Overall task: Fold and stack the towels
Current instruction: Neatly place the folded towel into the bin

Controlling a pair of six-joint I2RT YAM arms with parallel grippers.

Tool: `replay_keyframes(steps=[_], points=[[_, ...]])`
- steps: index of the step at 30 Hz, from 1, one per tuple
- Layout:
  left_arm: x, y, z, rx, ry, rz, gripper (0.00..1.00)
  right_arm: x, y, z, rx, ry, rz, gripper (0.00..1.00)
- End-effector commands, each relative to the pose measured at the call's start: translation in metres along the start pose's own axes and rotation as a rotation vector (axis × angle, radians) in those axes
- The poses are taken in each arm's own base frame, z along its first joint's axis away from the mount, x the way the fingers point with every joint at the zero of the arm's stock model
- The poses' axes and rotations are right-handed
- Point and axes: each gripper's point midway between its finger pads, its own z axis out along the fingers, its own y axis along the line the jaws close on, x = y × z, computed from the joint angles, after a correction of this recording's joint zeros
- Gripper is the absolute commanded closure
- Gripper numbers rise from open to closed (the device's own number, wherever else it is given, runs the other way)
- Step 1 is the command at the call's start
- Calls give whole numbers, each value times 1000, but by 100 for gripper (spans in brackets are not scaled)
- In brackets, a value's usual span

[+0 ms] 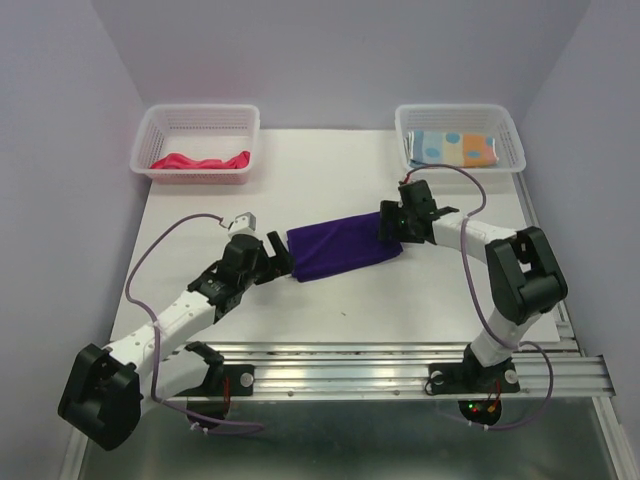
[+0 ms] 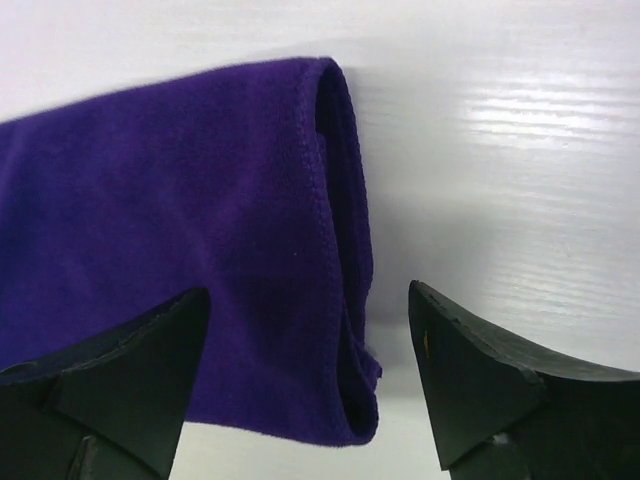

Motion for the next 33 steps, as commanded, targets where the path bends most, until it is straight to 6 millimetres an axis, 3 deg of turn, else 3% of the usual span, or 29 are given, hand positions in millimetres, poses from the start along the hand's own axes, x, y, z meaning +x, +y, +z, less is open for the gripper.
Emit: replay_keyframes(steps=[1, 4, 8, 11, 15, 17, 19, 20, 23, 26, 27, 29, 31, 33], points=[[-13, -4, -4, -1, -51, -3, 1, 0, -3, 8, 69, 6, -19, 22], [-11, -3, -4, -1, -46, -6, 1, 14, -3, 19, 74, 46, -36, 33], [-12, -2, -4, -3, -53, -6, 1, 22, -1, 23, 91, 57, -60, 61], [-13, -2, -6, 0, -59, -7, 1, 15, 3, 24, 87, 46, -89, 73], [-15, -2, -7, -3, -71, -9, 1, -13, 20, 23, 53, -8, -170, 92], [-12, 4, -8, -28, -62, -4, 1, -39, 30, 20, 47, -61, -239, 95], [-15, 6, -8, -39, -72, -5, 1, -51, 30, 22, 69, -72, -296, 98], [-15, 7, -8, -45, -73, -4, 1, -73, 40, 17, 60, -115, -311, 99], [-18, 8, -9, -60, -80, -2, 1, -99, 47, 18, 73, -144, -363, 99], [-21, 10, -9, -77, -89, 2, 1, -111, 51, 25, 79, -142, -409, 99], [-22, 11, -9, -84, -95, 3, 1, -127, 59, 23, 69, -173, -414, 99], [-24, 12, -9, -91, -99, 7, 1, -134, 60, 35, 85, -161, -461, 99], [-25, 14, -8, -106, -103, 9, 1, -158, 64, 33, 116, -194, -478, 99], [-27, 15, -9, -115, -109, 11, 1, -156, 59, 49, 153, -157, -500, 99]])
